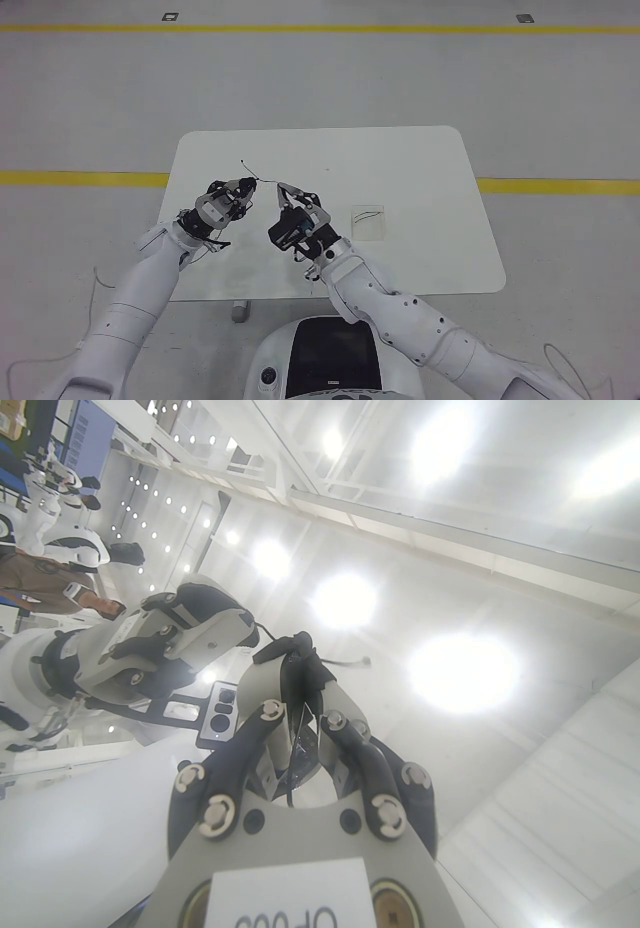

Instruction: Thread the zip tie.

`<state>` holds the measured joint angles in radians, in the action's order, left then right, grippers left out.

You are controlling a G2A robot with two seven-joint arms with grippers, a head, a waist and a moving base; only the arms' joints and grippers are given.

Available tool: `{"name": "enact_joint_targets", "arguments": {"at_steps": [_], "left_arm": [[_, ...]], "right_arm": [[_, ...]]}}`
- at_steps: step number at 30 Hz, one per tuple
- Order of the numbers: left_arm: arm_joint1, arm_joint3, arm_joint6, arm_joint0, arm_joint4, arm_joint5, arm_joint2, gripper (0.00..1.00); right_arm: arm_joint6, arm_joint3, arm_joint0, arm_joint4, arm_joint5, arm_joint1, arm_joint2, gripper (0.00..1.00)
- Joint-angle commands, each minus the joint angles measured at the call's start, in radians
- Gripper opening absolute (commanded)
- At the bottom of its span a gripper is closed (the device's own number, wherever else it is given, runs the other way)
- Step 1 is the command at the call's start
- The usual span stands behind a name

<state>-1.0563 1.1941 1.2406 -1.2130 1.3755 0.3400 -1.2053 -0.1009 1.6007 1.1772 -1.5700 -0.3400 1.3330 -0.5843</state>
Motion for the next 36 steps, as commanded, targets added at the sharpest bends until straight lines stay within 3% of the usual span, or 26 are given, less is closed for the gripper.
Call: {"name": "enact_joint_targets", "arguments": {"at_steps": [1, 36], "left_arm": [[0.0, 0.0, 0.0, 0.0, 0.0, 0.0, 0.0, 0.0], [0.0, 0.0, 0.0, 0.0, 0.0, 0.0, 0.0, 0.0]], "right_arm": [[0.001, 0.004, 0.004, 0.0, 0.0, -0.003, -0.003, 0.0], [0.015, 0.029, 0.026, 0.0, 0.0, -0.033, -0.023, 0.0]]}}
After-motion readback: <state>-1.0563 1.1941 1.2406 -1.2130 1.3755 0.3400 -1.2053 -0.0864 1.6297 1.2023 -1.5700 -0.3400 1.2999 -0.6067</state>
